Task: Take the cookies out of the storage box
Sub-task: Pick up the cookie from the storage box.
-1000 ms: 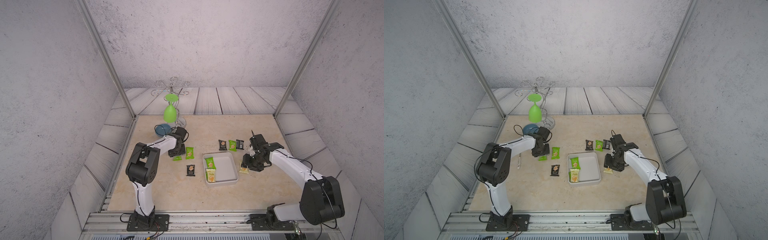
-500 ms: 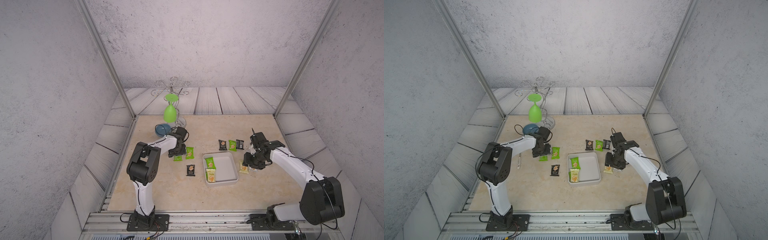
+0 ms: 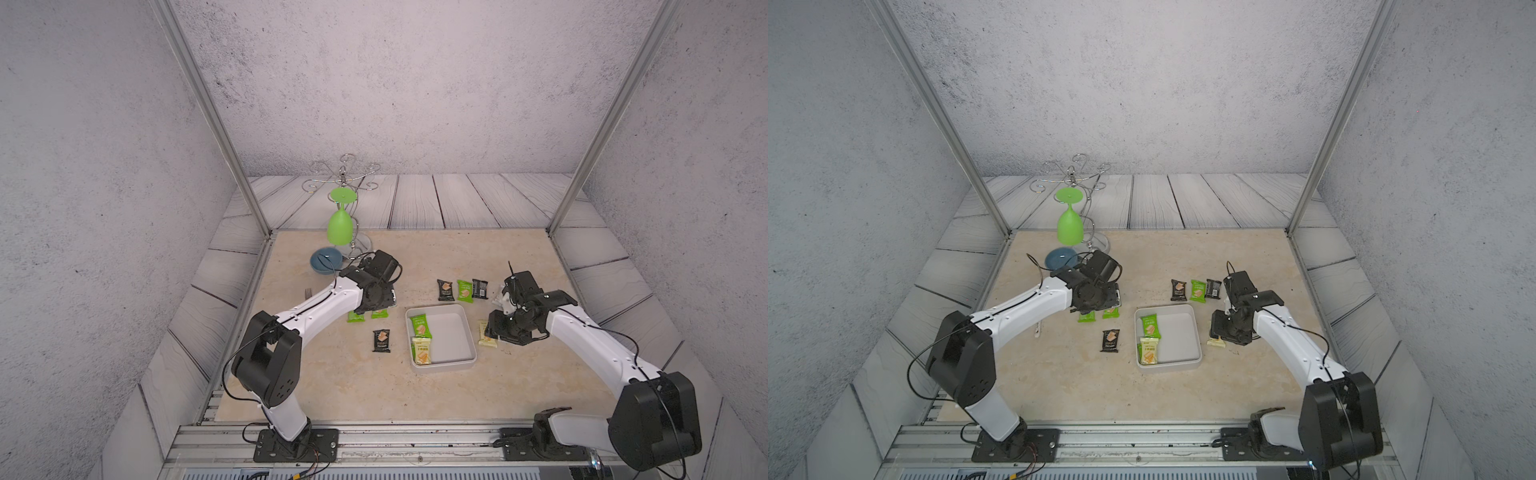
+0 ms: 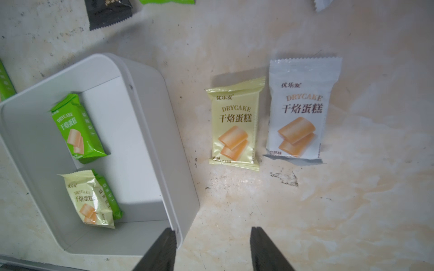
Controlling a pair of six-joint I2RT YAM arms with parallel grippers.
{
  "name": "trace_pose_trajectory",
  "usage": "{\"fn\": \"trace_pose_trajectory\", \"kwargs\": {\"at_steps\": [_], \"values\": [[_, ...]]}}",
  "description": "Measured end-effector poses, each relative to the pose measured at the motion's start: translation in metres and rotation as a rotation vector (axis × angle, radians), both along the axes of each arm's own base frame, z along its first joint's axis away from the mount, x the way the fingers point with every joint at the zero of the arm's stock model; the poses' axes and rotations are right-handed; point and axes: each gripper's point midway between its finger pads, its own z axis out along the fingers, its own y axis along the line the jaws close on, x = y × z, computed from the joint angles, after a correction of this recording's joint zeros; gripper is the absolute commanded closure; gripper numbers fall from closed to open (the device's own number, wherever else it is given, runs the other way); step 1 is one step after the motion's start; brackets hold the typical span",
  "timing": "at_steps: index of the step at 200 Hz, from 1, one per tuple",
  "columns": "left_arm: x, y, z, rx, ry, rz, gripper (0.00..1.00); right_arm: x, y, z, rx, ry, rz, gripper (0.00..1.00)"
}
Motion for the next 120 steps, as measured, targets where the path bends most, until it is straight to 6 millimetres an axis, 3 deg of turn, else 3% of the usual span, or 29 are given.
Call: {"fn": "trace_pose_trajectory", "kwargs": {"at_steps": [25, 55, 120], "values": [[-0.018, -0.034, 0.010, -0.029, -0.014, -0.031, 0.27, -0.003, 0.002, 0.004, 0.018, -0.016, 0.004, 0.44], [-0.026, -0.066, 0.018, -0.054, -0.025, -0.049, 0.27, -0.007, 0.003, 0.008, 0.035, -0.039, 0.010, 0.44], [-0.038, -0.115, -0.022, 0.019, 0.046, -0.102, 0.27, -0.015, 0.002, 0.007, 0.044, -0.045, 0.015, 0.44]]}}
